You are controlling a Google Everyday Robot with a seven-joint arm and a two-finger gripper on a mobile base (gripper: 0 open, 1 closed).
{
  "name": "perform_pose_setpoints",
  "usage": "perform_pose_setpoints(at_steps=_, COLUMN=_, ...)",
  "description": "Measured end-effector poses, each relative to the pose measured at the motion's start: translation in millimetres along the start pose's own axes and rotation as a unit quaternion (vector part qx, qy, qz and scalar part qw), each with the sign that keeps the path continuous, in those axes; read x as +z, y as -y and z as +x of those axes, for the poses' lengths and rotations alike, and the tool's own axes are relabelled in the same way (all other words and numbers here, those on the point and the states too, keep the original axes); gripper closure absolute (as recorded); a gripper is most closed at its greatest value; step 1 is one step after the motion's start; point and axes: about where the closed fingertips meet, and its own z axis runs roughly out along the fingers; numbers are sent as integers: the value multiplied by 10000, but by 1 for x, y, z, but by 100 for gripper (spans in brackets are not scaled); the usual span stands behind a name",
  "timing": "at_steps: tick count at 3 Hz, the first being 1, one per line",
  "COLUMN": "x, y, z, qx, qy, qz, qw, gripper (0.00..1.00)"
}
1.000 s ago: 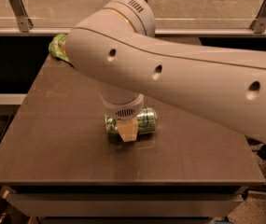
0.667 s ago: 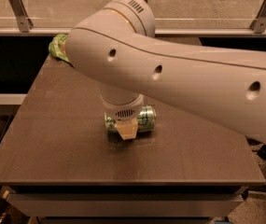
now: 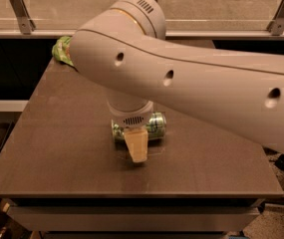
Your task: Knock green can over
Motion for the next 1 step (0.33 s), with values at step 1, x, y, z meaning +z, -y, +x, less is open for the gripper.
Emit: perform_pose_setpoints(at_steps=1, x=0, y=0, z=0, qx=0, qy=0, qz=0, qw=10000, gripper=0)
